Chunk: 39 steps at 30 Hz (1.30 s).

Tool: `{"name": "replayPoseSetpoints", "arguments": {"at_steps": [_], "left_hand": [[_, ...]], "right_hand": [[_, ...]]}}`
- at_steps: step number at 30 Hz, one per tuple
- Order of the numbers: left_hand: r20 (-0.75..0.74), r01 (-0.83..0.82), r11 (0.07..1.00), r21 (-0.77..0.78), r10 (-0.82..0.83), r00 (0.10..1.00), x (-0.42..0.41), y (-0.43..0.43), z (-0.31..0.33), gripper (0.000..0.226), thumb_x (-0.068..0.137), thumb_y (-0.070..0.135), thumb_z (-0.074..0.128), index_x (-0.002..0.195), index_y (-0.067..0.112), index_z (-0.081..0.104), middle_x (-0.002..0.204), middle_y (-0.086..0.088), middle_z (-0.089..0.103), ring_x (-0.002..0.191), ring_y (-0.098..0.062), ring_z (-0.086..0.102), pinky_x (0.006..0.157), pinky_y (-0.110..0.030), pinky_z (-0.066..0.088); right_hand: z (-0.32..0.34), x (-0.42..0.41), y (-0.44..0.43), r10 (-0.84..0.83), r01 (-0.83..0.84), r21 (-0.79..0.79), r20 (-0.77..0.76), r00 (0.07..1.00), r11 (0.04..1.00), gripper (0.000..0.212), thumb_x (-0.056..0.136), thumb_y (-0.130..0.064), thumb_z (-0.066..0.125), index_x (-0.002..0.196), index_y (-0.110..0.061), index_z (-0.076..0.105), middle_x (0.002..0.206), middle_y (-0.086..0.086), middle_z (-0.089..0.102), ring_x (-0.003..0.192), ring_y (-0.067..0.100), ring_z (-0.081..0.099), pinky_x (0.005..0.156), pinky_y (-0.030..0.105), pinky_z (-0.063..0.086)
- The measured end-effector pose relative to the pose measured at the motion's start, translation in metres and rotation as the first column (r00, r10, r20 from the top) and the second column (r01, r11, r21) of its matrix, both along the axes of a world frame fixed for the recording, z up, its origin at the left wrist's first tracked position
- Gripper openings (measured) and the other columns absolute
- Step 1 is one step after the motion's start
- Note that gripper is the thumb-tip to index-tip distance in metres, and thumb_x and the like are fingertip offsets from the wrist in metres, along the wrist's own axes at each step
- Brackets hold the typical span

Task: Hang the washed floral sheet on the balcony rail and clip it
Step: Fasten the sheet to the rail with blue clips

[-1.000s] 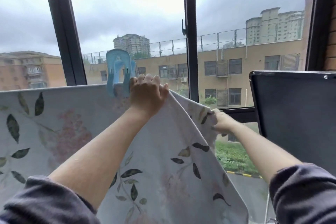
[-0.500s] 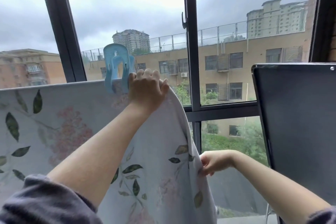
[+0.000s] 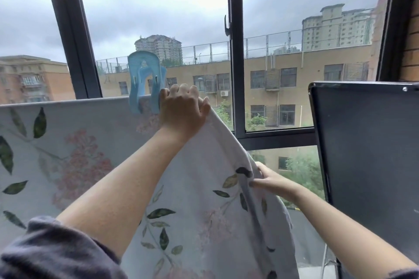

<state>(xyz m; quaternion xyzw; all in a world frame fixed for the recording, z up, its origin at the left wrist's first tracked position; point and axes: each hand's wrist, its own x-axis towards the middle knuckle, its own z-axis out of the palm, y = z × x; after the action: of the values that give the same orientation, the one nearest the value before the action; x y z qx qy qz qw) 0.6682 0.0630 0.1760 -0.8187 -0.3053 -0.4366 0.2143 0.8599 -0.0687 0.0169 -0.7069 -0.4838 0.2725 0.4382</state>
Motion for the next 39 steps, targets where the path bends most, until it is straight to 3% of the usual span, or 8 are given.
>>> {"name": "replayPoseSetpoints", "arguments": {"at_steps": [3,5,11,16,19,24,33,39], "left_hand": [[0.001,-0.008,1.0,-0.01,0.008,1.0,0.0,0.0,0.002,0.041,0.092,0.041,0.037,0.1,0.007,0.058,0.105,-0.013,0.061,0.102,-0.031,0.052,0.089,-0.04,0.03],[-0.008,-0.01,1.0,-0.023,0.01,1.0,0.001,-0.002,0.001,0.041,0.092,0.041,0.037,0.102,0.007,0.058,0.108,-0.013,0.06,0.105,-0.031,0.051,0.09,-0.04,0.029],[-0.021,-0.014,1.0,-0.022,0.014,1.0,0.0,-0.006,0.001,0.042,0.092,0.042,0.036,0.104,0.008,0.057,0.109,-0.012,0.06,0.106,-0.03,0.05,0.092,-0.04,0.028],[0.003,-0.023,1.0,-0.009,0.023,1.0,-0.001,-0.005,-0.001,0.049,0.089,0.045,0.028,0.102,0.009,0.058,0.107,-0.011,0.061,0.103,-0.03,0.052,0.09,-0.04,0.03],[-0.012,-0.015,0.999,-0.032,0.015,1.0,-0.003,-0.005,-0.001,0.042,0.092,0.042,0.036,0.105,0.009,0.058,0.109,-0.011,0.06,0.106,-0.03,0.051,0.091,-0.04,0.028],[0.017,-0.025,1.0,0.001,0.025,1.0,-0.006,-0.001,-0.002,0.051,0.088,0.045,0.025,0.103,0.009,0.058,0.108,-0.01,0.061,0.103,-0.029,0.051,0.09,-0.04,0.029],[0.048,0.003,1.0,-0.001,-0.003,0.999,0.002,-0.006,-0.003,0.06,0.081,0.047,0.016,0.096,0.009,0.06,0.1,-0.011,0.062,0.099,-0.031,0.053,0.088,-0.04,0.032],[0.076,0.031,0.999,0.02,-0.032,0.997,0.003,-0.005,-0.005,0.05,0.083,0.045,0.025,0.09,0.01,0.06,0.093,-0.01,0.062,0.093,-0.029,0.054,0.084,-0.039,0.03]], "right_hand": [[-0.007,-0.019,-0.002,0.231,-0.227,-0.101,0.034,0.972,0.969,0.045,0.079,-0.016,0.067,0.121,-0.023,0.054,0.121,-0.001,0.062,0.112,0.016,0.06,0.086,0.03,0.051],[-0.018,-0.016,0.002,0.075,0.042,-0.214,0.513,0.855,0.976,0.018,0.081,-0.023,0.059,0.097,-0.015,0.061,0.106,0.005,0.066,0.099,0.024,0.062,0.079,0.033,0.051],[0.009,0.018,0.007,-0.018,0.497,-0.32,0.826,0.563,0.807,0.022,0.093,-0.026,0.048,0.105,-0.013,0.062,0.098,0.008,0.065,0.098,0.026,0.065,0.075,0.03,0.047],[0.059,0.055,0.03,-0.443,0.534,-0.094,0.45,0.776,0.84,0.022,0.09,-0.001,0.043,0.09,-0.004,0.065,0.067,0.009,0.067,0.052,0.018,0.06,0.051,0.021,0.046],[0.059,0.032,0.035,0.01,0.098,-0.367,0.279,0.96,0.925,0.027,0.089,0.002,0.042,0.092,-0.011,0.065,0.08,0.009,0.066,0.054,0.012,0.057,0.048,0.022,0.047],[-0.024,0.007,0.034,0.422,-0.273,-0.697,0.047,0.905,0.664,0.034,0.084,0.003,0.059,0.116,-0.009,0.063,0.098,-0.002,0.067,0.09,0.01,0.064,0.069,0.025,0.057],[-0.03,0.06,0.027,0.045,0.155,-0.481,0.379,0.924,0.863,0.024,0.082,0.008,0.046,0.086,0.003,0.069,0.066,0.008,0.067,0.068,0.023,0.07,0.075,0.039,0.059],[0.003,0.086,0.045,-0.288,0.562,-0.166,0.723,0.628,0.81,0.012,0.083,-0.003,0.052,0.075,-0.006,0.061,0.092,0.015,0.066,0.097,0.032,0.064,0.064,0.026,0.039]]}}
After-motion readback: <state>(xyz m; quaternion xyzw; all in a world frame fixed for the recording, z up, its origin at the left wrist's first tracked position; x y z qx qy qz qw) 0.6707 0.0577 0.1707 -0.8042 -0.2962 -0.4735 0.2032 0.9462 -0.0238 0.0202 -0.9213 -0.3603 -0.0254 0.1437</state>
